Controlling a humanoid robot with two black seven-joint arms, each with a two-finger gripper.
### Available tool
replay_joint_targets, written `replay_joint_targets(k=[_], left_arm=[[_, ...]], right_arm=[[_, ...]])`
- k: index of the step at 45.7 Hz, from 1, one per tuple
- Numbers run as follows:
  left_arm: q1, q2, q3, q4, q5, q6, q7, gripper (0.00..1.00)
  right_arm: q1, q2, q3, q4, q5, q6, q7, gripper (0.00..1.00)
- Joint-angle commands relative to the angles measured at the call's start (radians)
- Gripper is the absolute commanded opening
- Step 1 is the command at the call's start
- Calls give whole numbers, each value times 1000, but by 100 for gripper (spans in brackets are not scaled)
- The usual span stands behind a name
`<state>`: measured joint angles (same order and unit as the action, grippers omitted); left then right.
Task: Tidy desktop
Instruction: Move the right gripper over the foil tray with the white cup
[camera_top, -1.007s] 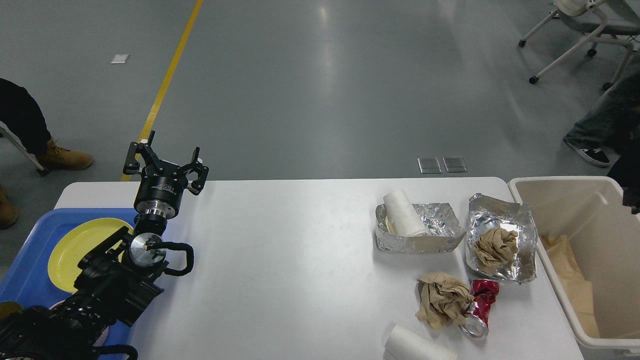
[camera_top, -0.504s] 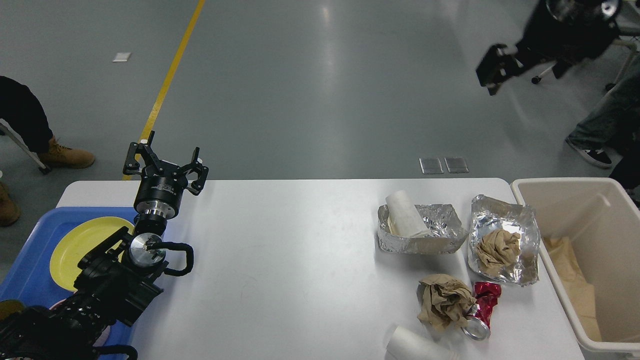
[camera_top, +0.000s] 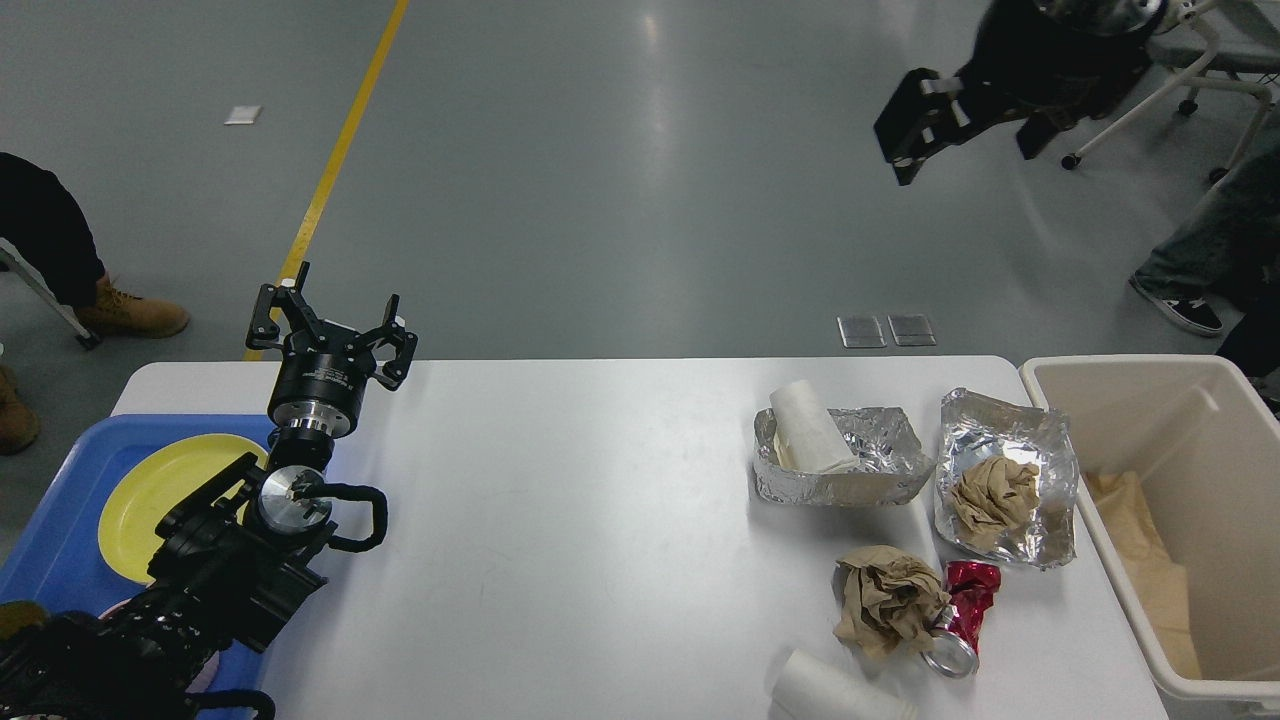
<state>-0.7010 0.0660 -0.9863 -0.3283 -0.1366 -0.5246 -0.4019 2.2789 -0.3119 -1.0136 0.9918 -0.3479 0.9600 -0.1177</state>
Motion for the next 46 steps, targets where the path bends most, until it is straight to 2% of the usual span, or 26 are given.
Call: replay_joint_targets(k=[1,4,10,11,13,23,31,36,41,46], left_arm=[[0,0,0,0,0,0,0,96],[0,0,0,0,0,0,0,96],[0,0,0,0,0,0,0,96],[0,0,0,0,0,0,0,96],[0,0,0,0,0,0,0,96],[0,0,0,0,0,0,0,96],[0,0,0,0,0,0,0,96],[0,0,0,0,0,0,0,96],[0,0,0,0,0,0,0,96],[0,0,0,0,0,0,0,96]], right_arm=[[-29,-56,-72,66,-8,0,0,100],[-30,-58,-118,193,-6,0,1,100],[-67,-53,-151,491,-8,-413,1,100],[-79,-52,-151,522,-6,-467,1,100],[-102,-50,-149,544,4,-512,1,100],[-226,-27,-138,490,107,-520,0,100],[-389,-27,-132,387,449,-517,-2,100],[-446,-35,-132,338,575,-517,-7,100],[-490,-35,-129,291,665,-521,-30,87],[-556,-32,-111,213,779,-521,-48,88]])
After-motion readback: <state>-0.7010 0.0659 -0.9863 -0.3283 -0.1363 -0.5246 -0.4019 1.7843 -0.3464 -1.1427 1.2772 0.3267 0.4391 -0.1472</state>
